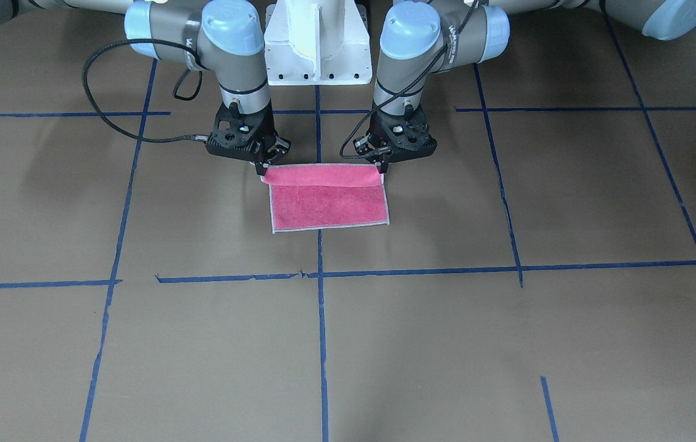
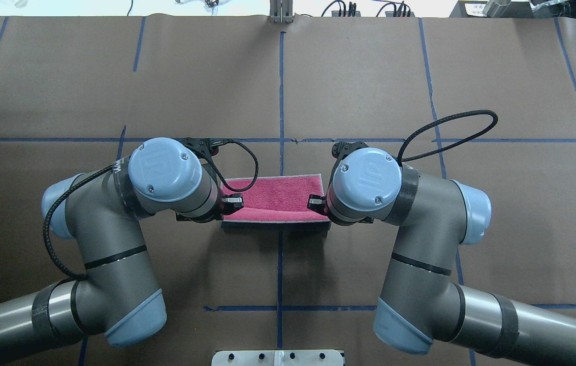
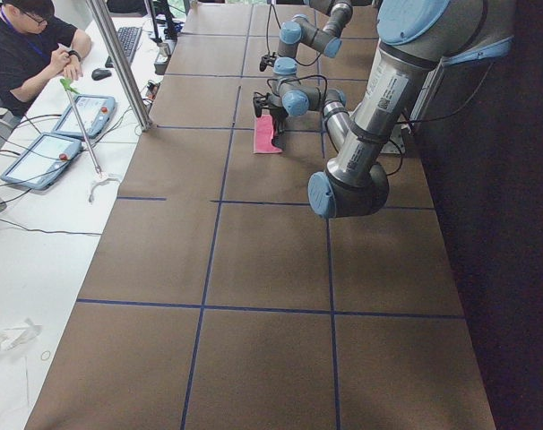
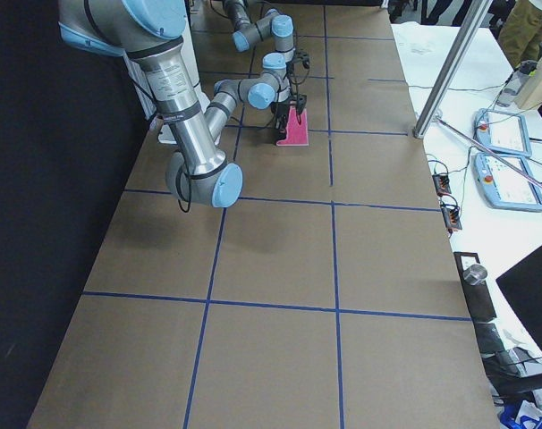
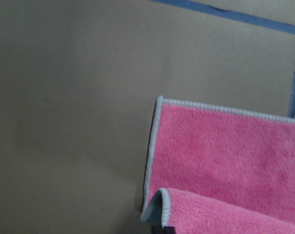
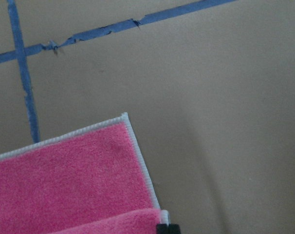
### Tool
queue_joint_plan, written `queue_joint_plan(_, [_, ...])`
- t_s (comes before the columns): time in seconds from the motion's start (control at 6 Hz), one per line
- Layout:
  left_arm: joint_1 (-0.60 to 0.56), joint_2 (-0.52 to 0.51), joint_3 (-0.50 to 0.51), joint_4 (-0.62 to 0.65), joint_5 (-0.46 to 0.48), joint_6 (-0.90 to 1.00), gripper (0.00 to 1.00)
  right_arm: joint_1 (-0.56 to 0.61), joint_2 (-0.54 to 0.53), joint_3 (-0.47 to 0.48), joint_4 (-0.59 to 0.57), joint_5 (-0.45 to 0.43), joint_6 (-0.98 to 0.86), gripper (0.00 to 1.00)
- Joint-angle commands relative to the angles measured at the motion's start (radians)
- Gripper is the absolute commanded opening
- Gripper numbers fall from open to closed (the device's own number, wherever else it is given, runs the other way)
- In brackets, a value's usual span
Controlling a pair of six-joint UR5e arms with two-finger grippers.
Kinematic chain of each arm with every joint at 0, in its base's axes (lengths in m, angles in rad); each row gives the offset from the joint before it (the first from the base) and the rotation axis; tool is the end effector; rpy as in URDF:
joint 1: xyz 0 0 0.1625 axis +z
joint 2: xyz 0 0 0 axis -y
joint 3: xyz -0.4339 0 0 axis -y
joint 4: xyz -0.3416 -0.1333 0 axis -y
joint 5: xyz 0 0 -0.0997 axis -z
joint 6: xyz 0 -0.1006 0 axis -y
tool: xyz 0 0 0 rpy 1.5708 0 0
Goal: Fold towel twice with both arms
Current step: 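Lift the near edge with both grippers and fold it over the far edge, then release the folded towel and raise both grippers away from it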
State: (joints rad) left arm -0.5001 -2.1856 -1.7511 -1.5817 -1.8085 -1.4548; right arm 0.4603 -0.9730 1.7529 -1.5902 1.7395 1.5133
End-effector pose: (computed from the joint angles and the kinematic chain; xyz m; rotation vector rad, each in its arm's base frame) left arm 0.4994 -0.3978 0.2688 0.0292 0.8348 -0.2658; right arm -0.5106 -0.3831 0.2841 0.0393 -0.7778 0.3182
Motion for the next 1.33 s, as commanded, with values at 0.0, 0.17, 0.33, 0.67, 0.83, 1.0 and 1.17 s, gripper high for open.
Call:
queue_joint_plan(0.0, [-0.015, -0.025, 0.057, -0.027, 0.0, 0.001, 0.0, 0.024, 0.025, -0.085, 0.061, 0.0, -0.001, 0.01])
queue_joint_plan(0.17, [-0.021, -0.025, 0.073, -0.038, 0.0, 0.002, 0.0, 0.037, 0.033, -0.088, 0.059, 0.0, -0.002, 0.02])
queue_joint_plan(0.33, [-0.029, -0.028, 0.081, -0.04, 0.0, 0.004, 0.0, 0.047, 0.048, -0.114, 0.061, 0.0, -0.002, 0.02])
queue_joint_plan(0.67, [-0.061, -0.09, 0.183, -0.049, -0.002, 0.004, 0.95, 0.079, 0.127, -0.223, 0.059, 0.0, -0.002, 0.95])
queue_joint_plan(0.83, [-0.096, -0.094, 0.189, -0.085, -0.008, 0.033, 1.0, 0.121, 0.164, -0.263, 0.059, 0.03, -0.019, 1.0])
queue_joint_plan(1.0, [-0.116, -0.095, 0.19, -0.086, -0.026, 0.062, 1.0, 0.183, 0.168, -0.262, 0.055, 0.155, -0.072, 1.0])
queue_joint_plan(1.17, [-0.13, -0.092, 0.186, -0.087, -0.093, 0.082, 1.0, 0.211, 0.163, -0.263, 0.05, 0.202, -0.135, 1.0])
